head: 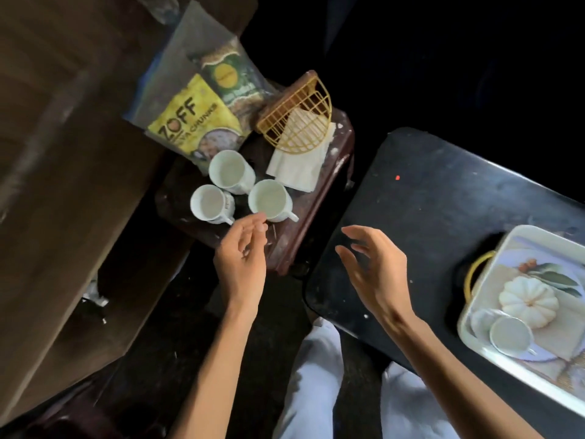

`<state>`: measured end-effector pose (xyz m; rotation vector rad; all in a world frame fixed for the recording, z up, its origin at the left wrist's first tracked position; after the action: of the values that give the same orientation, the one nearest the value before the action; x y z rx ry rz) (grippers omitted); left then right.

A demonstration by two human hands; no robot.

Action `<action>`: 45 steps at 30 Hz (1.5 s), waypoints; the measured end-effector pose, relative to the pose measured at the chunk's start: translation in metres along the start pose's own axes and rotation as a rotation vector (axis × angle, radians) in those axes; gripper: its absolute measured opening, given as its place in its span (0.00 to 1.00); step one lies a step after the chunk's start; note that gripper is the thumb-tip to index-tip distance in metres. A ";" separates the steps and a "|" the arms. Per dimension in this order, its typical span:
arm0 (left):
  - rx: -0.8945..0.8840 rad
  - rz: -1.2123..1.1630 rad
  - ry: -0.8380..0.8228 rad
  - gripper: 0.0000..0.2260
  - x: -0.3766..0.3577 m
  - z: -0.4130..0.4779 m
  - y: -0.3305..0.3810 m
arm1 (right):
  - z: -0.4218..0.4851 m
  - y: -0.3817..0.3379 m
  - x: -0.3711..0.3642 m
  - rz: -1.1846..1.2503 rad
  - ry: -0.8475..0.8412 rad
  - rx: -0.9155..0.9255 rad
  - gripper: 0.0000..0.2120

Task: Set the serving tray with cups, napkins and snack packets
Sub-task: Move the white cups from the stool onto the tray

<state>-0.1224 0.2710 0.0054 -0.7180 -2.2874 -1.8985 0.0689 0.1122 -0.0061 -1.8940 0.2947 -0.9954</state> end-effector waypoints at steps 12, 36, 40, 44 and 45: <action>-0.038 0.036 -0.048 0.10 0.004 0.056 -0.006 | 0.038 -0.024 -0.082 0.005 -0.045 -0.061 0.13; -0.050 -0.006 -0.109 0.12 -0.027 0.014 0.004 | 0.012 -0.002 -0.027 0.176 0.072 -0.139 0.04; -0.105 0.030 -0.213 0.11 -0.062 -0.017 0.015 | -0.011 0.021 0.019 0.182 0.143 -0.149 0.04; -0.033 -0.050 -0.271 0.13 -0.109 -0.066 0.016 | -0.036 0.054 0.072 0.183 0.165 -0.189 0.03; -0.021 -0.067 -0.277 0.13 -0.121 -0.080 0.016 | -0.043 0.063 0.087 0.198 0.165 -0.206 0.04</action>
<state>-0.0265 0.1609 -0.0044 -0.9750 -2.4816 -1.9640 0.1050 0.0027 -0.0035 -1.9230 0.6914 -1.0185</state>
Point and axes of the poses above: each hand's wrist, its own z-axis towards the middle knuckle, its own x-axis out of the back of the hand, y = z × x, the point moved 10 cm from there along z, towards the middle knuckle, and after that the axes turned 8 degrees about -x, right-handed, at the moved point
